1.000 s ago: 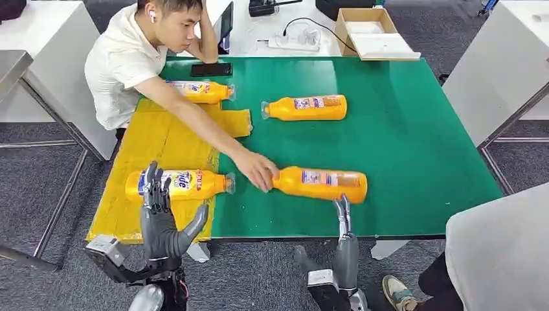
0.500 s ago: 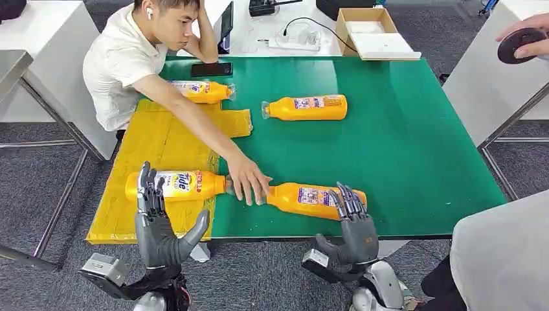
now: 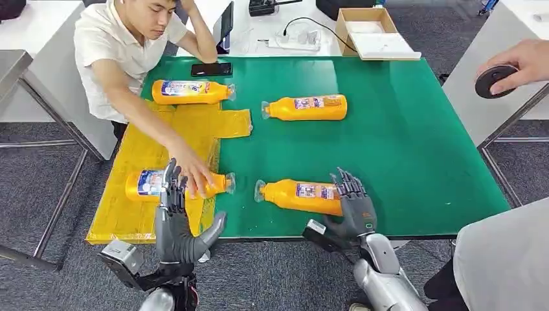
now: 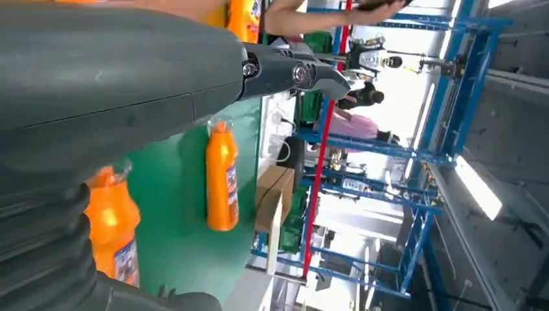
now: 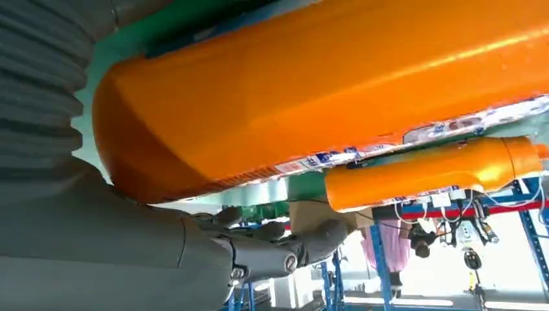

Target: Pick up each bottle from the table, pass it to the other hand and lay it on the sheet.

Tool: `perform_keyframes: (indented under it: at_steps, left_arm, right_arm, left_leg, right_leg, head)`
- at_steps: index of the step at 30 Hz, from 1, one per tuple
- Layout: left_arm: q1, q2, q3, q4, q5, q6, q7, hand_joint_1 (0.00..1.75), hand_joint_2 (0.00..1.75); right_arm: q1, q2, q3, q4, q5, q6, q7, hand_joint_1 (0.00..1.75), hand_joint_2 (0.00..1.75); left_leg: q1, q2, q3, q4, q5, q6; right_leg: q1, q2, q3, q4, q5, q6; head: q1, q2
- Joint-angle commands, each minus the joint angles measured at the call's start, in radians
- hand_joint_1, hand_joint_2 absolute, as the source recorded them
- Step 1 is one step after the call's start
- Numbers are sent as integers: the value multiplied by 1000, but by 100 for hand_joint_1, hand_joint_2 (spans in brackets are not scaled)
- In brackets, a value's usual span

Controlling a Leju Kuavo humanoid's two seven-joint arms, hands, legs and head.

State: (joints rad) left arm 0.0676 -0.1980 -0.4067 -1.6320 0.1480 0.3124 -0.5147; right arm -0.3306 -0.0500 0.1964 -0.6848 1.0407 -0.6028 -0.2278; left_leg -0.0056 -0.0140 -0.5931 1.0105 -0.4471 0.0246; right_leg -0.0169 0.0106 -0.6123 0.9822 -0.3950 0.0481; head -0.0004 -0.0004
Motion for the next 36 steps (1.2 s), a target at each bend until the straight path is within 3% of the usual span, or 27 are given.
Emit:
perform_keyframes:
  at_steps: [1,16,17,19,20,21,22,26,27,29,31,32,36]
  left_arm:
    - [-39,27,-23,80,14,-10,30,0,175]
    - [-41,27,-23,79,14,-10,32,0,175]
    - [-42,26,-22,81,14,-11,38,0,175]
    - [-72,24,-32,116,19,-42,79,0,175]
    - [-87,21,-37,137,19,-52,85,0,175]
    - [-98,19,-42,154,20,-65,94,0,175]
    - [-104,17,-41,164,32,-89,107,0,175]
    - [-107,21,-34,176,74,-150,151,0,175]
    - [-104,23,-32,174,79,-158,158,0,175]
    - [-102,31,-35,173,102,-202,193,0,175]
    - [-110,51,-55,196,163,-323,271,0,175]
    - [-111,58,-59,207,201,-382,291,0,175]
    - [-114,61,-67,223,180,-427,272,0,175]
  right_arm:
    - [-82,41,65,226,3,124,61,0,175]
    - [-82,40,66,226,3,124,62,0,175]
    - [-94,38,72,253,-6,217,97,0,175]
    - [-125,6,131,312,10,570,244,3,175]
    - [-124,0,117,319,-10,586,241,12,175]
    - [-127,-1,109,332,-23,594,255,148,175]
    - [-132,-10,125,342,-10,612,273,175,175]
    - [-135,-25,125,321,-19,585,261,175,175]
    - [-138,-24,128,318,-19,588,259,175,175]
    - [-149,-20,142,307,-9,576,267,175,175]
    - [-174,-25,196,322,49,604,330,175,175]
    - [-182,-24,204,326,57,610,341,175,175]
    - [-198,-13,210,331,61,601,345,175,175]
  left_leg:
    - [1,1,3,-1,-1,-1]
    - [1,4,11,-1,-1,-1]
    - [1,4,12,-2,-1,-2]
    - [1,5,12,-2,0,-2]
    - [1,4,12,-2,0,-2]
    - [1,5,12,-1,0,-1]
    - [1,2,13,-2,1,-2]
    - [3,12,29,-1,-9,-2]
    - [4,9,24,-2,-9,-3]
    - [4,17,33,1,-16,1]
    - [3,18,40,2,-19,2]
    - [4,15,34,2,-16,1]
    - [4,12,39,-6,-8,1]
  right_leg:
    - [1,0,3,-1,0,-1]
    - [1,0,9,-2,1,-3]
    - [2,-1,10,-2,1,-3]
    - [2,0,10,-2,1,-3]
    - [2,-1,11,-3,1,-4]
    - [1,0,10,-2,1,-3]
    - [2,-3,12,-3,1,-3]
    - [5,9,15,-6,-3,-6]
    - [6,6,10,-9,0,-5]
    - [6,13,18,-6,-13,-7]
    - [5,15,25,-4,-15,-6]
    - [6,11,21,-6,-13,-6]
    - [5,10,37,-13,0,-1]
  head:
    - [0,0]
    - [0,0]
    - [0,0]
    - [0,0]
    - [0,0]
    - [0,0]
    - [0,0]
    - [0,0]
    - [0,0]
    - [1,0]
    - [0,0]
    - [0,0]
    - [0,0]
